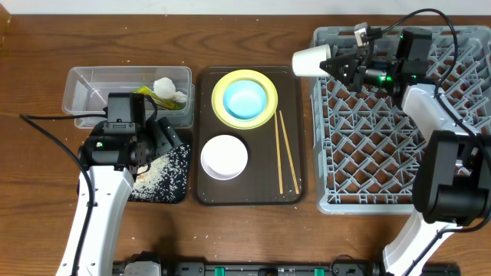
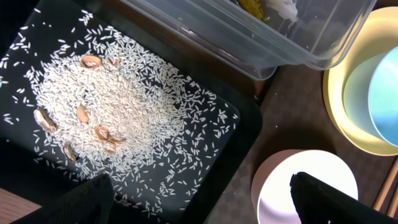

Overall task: Sort waste into correct bins and load items into the dishwasher rack
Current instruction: 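Lower the white cup into the rack's back row and release it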

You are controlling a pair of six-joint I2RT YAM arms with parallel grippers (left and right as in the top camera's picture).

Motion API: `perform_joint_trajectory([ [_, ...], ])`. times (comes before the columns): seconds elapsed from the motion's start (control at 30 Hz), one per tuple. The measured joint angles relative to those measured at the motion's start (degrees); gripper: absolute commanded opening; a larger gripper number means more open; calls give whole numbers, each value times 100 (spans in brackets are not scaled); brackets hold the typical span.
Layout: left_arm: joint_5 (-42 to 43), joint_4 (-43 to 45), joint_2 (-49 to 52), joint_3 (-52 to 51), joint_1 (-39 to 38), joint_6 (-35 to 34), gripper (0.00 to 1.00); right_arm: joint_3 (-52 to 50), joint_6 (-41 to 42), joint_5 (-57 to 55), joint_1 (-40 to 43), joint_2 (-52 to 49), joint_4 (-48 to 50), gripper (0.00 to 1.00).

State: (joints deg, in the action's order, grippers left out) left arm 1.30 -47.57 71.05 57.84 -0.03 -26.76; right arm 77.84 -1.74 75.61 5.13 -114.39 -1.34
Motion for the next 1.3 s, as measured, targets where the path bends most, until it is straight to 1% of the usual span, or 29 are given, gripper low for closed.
perform_joint_trajectory([
  [0.37, 0, -2, 0, 0, 0, 0, 93, 0, -7, 103, 291, -372, 90, 1],
  [0.63, 0, -2, 0, 0, -2, 0, 93, 0, -20, 195, 291, -516, 529, 1],
  [1.3, 0, -2, 0, 0, -2, 0, 94, 0, -46, 39, 293, -710, 505, 1],
])
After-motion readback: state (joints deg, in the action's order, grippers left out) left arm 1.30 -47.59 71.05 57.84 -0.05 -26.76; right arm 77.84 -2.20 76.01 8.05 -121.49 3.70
